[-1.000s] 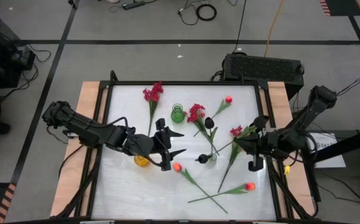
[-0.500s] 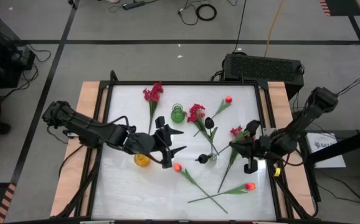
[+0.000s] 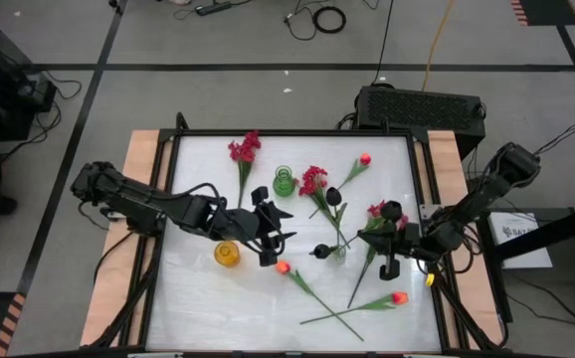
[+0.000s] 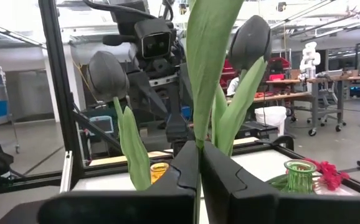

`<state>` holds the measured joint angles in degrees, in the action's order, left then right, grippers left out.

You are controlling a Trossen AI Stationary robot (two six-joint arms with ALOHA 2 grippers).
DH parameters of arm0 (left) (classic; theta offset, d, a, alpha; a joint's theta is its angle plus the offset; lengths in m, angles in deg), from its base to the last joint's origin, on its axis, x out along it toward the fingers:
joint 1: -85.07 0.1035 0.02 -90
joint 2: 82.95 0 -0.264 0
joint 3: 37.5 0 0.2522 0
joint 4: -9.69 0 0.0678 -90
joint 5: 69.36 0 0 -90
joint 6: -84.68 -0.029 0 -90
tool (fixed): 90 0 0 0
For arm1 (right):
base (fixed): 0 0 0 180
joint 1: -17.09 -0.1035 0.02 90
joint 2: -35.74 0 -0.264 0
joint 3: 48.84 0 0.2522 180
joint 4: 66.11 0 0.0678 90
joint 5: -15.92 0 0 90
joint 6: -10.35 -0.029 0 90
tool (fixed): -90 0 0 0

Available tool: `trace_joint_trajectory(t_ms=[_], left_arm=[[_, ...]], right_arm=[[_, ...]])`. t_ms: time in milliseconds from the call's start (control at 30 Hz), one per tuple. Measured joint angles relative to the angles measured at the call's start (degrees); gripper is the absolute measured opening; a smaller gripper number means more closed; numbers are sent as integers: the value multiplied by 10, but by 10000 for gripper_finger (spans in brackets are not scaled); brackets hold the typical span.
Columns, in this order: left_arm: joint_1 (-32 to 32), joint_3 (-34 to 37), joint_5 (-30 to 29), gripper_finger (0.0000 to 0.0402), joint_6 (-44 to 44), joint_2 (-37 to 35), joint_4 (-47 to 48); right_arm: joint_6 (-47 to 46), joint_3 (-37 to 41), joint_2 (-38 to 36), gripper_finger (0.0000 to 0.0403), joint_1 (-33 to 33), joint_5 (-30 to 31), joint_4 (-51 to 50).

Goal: Sort flowers into vase by color
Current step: Put the black flower into the transparent vase

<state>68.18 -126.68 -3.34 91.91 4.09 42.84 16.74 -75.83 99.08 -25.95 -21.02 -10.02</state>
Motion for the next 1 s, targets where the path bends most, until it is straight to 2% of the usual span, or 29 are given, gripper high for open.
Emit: trace_joint_trajectory(t_ms=[233, 467, 767, 1000], left_arm=[[0, 0, 17, 140, 0, 0, 7], [0, 0, 17, 121, 0, 0, 7], [0, 0, 17, 120, 0, 0, 7], [0, 0, 17, 120, 0, 0, 18]], right_arm=[[-16, 0, 26, 0, 11, -5, -6], [-30, 0, 46, 17, 15, -7, -7], [-52, 0, 47, 68, 15, -7, -17], [-57, 0, 12, 138, -3, -9, -49]])
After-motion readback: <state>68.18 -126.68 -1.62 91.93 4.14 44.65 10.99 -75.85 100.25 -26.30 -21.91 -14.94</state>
